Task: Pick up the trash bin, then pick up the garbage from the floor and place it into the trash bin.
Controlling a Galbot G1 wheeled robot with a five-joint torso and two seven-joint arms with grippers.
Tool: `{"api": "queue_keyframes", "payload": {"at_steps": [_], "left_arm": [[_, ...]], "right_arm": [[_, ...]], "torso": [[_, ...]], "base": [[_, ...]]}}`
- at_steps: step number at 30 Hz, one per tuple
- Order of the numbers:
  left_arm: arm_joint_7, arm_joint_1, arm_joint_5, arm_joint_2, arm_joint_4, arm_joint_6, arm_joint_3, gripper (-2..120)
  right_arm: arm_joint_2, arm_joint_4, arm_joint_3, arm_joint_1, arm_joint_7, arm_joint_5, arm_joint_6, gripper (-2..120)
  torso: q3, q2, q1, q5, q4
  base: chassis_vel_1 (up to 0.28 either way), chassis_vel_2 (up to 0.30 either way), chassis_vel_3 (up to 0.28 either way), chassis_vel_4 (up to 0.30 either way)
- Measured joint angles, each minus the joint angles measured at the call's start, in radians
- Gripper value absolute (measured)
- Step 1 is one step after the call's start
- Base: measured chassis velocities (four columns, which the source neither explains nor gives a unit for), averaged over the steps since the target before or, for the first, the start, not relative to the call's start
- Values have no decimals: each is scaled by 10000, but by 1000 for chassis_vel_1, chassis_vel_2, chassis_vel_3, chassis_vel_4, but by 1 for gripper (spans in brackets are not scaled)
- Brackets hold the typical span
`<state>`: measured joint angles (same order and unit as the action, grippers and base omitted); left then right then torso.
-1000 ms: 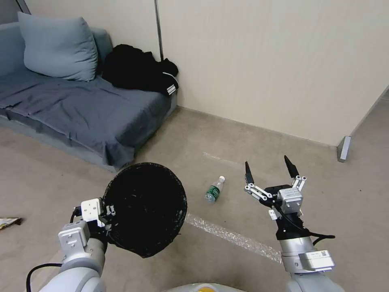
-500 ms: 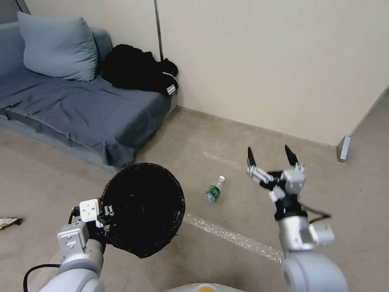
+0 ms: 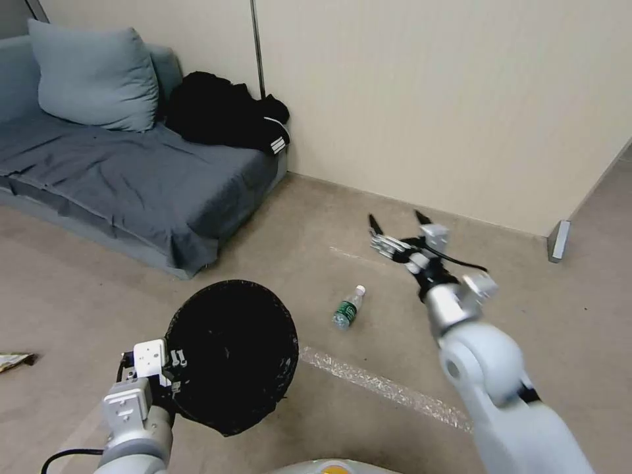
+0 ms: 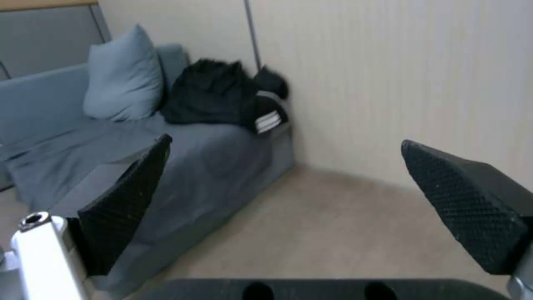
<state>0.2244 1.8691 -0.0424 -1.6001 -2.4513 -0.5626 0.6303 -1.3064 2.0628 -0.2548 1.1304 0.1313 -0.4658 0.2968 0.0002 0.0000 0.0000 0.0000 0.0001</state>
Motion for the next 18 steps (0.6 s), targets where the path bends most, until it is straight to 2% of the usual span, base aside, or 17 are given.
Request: {"api": "queue_keyframes", "payload": {"at_steps": [1,2,3,7,12,14,15,18], "left_arm": [[-13,-30,14,-29,48,51,12,1],[-25,-50,27,-41,85,102,22,1],[-25,-50,27,-41,85,102,22,1],[-109,-109,169,-88,223,302,-35,1],[-150,-150,241,-89,260,372,-81,1],[-169,-180,270,-89,266,390,-83,1],[-169,-180,270,-89,266,390,-83,1],[-178,-197,277,-88,264,392,-87,1]], "right_arm": [[-73,-274,279,-321,223,-267,290,100],[-115,-506,451,-517,356,-429,445,100],[-115,-506,451,-517,356,-429,445,100],[-273,-1469,1058,-1340,1108,-1561,1409,100],[-362,-1944,1198,-1779,1653,-2793,2221,100],[-430,-2398,1267,-2068,2213,-3533,2799,100],[-430,-2398,1267,-2068,2213,-3533,2799,100],[-502,-3158,1299,-2433,2807,-3905,3625,100]], "torso": [[0,0,0,0,3],[-1,0,0,-1,-6],[-1,0,0,-1,-6],[-1,0,0,-1,0],[-1,0,0,-1,-1],[-1,0,-1,-1,0],[-1,0,-1,-1,0],[-1,0,1,1,-2]], "base": [[0,0,0,0],[0,0,0,0],[0,0,0,0],[0,0,0,0],[0,0,0,0],[0,0,0,0],[0,0,0,0],[0,0,0,0]]}}
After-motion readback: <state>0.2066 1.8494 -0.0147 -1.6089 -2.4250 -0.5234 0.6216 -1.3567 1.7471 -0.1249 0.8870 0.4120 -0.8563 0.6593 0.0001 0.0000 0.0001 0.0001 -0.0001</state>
